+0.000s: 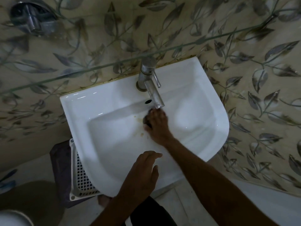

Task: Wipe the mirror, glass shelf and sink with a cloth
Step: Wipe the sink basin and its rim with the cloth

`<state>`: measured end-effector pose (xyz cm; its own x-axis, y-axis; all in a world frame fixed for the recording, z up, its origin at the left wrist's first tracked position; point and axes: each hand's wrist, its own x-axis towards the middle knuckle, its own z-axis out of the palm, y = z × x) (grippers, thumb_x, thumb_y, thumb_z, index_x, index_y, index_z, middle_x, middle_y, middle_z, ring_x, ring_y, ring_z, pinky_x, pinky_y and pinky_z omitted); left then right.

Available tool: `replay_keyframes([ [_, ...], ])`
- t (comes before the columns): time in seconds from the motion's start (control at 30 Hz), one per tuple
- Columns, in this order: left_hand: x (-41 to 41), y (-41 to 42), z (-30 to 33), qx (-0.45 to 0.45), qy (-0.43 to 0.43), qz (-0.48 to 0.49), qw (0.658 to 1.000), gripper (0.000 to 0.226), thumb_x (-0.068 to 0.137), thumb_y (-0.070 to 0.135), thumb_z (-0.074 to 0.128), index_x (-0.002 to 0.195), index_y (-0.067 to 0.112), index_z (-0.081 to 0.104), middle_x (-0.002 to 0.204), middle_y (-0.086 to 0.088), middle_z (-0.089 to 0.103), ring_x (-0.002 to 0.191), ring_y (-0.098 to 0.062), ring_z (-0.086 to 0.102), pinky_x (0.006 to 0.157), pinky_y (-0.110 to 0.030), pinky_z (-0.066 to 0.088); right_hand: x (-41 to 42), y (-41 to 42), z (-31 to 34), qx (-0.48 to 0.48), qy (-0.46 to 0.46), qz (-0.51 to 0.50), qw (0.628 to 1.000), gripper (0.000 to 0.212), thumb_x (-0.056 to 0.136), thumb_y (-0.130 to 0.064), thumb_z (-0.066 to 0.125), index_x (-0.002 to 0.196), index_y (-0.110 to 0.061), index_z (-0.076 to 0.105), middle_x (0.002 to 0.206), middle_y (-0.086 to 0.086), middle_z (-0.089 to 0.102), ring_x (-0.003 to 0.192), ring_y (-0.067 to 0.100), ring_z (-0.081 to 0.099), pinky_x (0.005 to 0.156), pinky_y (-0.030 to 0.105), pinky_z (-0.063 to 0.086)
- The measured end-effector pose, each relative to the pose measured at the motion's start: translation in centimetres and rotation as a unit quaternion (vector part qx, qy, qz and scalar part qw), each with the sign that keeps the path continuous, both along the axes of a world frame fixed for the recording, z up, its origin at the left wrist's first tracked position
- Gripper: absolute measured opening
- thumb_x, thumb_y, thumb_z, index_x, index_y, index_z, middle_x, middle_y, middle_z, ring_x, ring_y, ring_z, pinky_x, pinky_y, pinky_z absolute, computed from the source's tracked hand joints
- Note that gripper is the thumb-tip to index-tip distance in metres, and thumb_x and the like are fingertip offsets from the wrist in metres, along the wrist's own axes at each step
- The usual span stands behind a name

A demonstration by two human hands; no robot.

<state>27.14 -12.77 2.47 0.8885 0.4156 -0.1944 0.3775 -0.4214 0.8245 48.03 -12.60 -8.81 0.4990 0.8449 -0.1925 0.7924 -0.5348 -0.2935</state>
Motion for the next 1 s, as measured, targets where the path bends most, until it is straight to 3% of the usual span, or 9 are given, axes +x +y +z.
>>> replay_keyframes([
  [0.13, -0.3, 0.3, -0.2, 0.014, -0.045, 0.057, 0.997, 0.035, 0.098, 0.026, 0.044, 0.130, 0.029, 0.056, 0.130, 0.012, 0.057, 0.125, 0.013, 0.039, 0.109, -0.003, 0.023, -6.1, 1.8, 0.3, 0.017, 0.113, 0.131, 0.985, 0.085, 0.092, -0.059, 0.030, 0.149, 0.003, 0.036, 0.158, 0.027, 0.026, 0.148, 0.049, 0.015, 0.118, 0.060, 0.013],
  [0.27, -0.5, 1.2, 0.4, 0.021, -0.052, 0.070, 0.996, 0.034, 0.097, 0.025, 0.044, 0.128, 0.027, 0.058, 0.124, 0.021, 0.052, 0.118, 0.014, 0.042, 0.103, -0.001, 0.028, -2.2, -1.8, 1.9, 0.033, 0.019, 0.275, 0.961, 0.059, 0.103, -0.040, 0.034, 0.136, 0.004, 0.053, 0.139, 0.027, 0.055, 0.137, 0.042, 0.040, 0.117, 0.046, 0.023],
  [0.4, -0.7, 1.2, 0.3, 0.016, -0.032, 0.052, 0.998, 0.035, 0.098, 0.018, 0.050, 0.129, 0.030, 0.056, 0.125, 0.025, 0.049, 0.121, 0.017, 0.039, 0.102, -0.001, 0.027, 6.6, -6.5, 3.1, -0.107, -0.083, 0.169, 0.976, 0.051, 0.096, -0.017, 0.054, 0.147, -0.015, 0.048, 0.159, 0.013, 0.033, 0.150, 0.034, 0.024, 0.123, 0.052, 0.015],
  [0.53, -0.6, 1.0, 0.3, 0.016, -0.029, 0.055, 0.998, 0.034, 0.097, 0.020, 0.048, 0.129, 0.029, 0.057, 0.125, 0.022, 0.052, 0.121, 0.010, 0.042, 0.104, -0.008, 0.034, 6.3, -7.9, 3.2, -0.104, -0.105, 0.010, 0.989, 0.054, 0.083, -0.024, 0.052, 0.134, -0.010, 0.060, 0.145, 0.017, 0.052, 0.138, 0.043, 0.040, 0.111, 0.060, 0.031],
  [0.67, 0.0, 1.2, 0.6, 0.009, -0.029, 0.044, 0.999, 0.035, 0.096, 0.025, 0.043, 0.128, 0.030, 0.056, 0.128, 0.016, 0.054, 0.121, 0.001, 0.047, 0.105, -0.028, 0.044, -5.7, -3.3, 4.2, -0.109, 0.057, 0.019, 0.992, 0.058, 0.098, -0.036, 0.037, 0.148, -0.005, 0.041, 0.156, 0.022, 0.034, 0.145, 0.044, 0.026, 0.115, 0.054, 0.029],
  [0.73, 0.3, 2.0, 0.5, 0.051, -0.002, 0.040, 0.998, 0.039, 0.094, 0.030, 0.038, 0.128, 0.031, 0.057, 0.134, 0.002, 0.055, 0.127, -0.017, 0.049, 0.105, -0.042, 0.045, -10.0, -1.6, 6.7, -0.145, 0.178, 0.021, 0.973, 0.050, 0.109, -0.022, 0.033, 0.152, 0.001, 0.026, 0.160, 0.024, 0.022, 0.148, 0.041, 0.023, 0.110, 0.024, 0.037],
  [0.8, 0.2, 3.0, 0.4, 0.083, 0.019, 0.053, 0.995, 0.036, 0.093, 0.026, 0.042, 0.122, 0.032, 0.062, 0.125, 0.002, 0.059, 0.121, -0.022, 0.051, 0.103, -0.042, 0.044, -12.6, -1.5, 9.3, -0.120, 0.255, 0.012, 0.959, 0.042, 0.108, -0.002, 0.029, 0.147, 0.013, 0.026, 0.155, 0.031, 0.030, 0.142, 0.032, 0.036, 0.079, -0.002, 0.039],
  [0.93, -0.1, 3.8, 0.4, 0.035, -0.005, 0.080, 0.996, 0.033, 0.094, 0.021, 0.043, 0.118, 0.022, 0.065, 0.114, 0.006, 0.064, 0.107, -0.011, 0.056, 0.094, -0.025, 0.043, -8.9, -4.4, 9.0, -0.094, 0.250, 0.128, 0.955, 0.027, 0.097, -0.006, 0.059, 0.121, 0.004, 0.065, 0.123, 0.024, 0.064, 0.104, 0.020, 0.056, 0.085, 0.026, 0.038],
  [1.0, -0.1, 3.9, -0.2, 0.032, 0.008, 0.049, 0.998, 0.032, 0.095, 0.023, 0.045, 0.121, 0.021, 0.064, 0.114, 0.005, 0.064, 0.104, -0.010, 0.055, 0.092, -0.025, 0.042, -5.1, -6.1, 9.0, -0.102, 0.214, 0.176, 0.955, 0.025, 0.093, -0.015, 0.066, 0.115, -0.007, 0.073, 0.124, 0.014, 0.067, 0.107, 0.011, 0.054, 0.089, 0.021, 0.037],
])
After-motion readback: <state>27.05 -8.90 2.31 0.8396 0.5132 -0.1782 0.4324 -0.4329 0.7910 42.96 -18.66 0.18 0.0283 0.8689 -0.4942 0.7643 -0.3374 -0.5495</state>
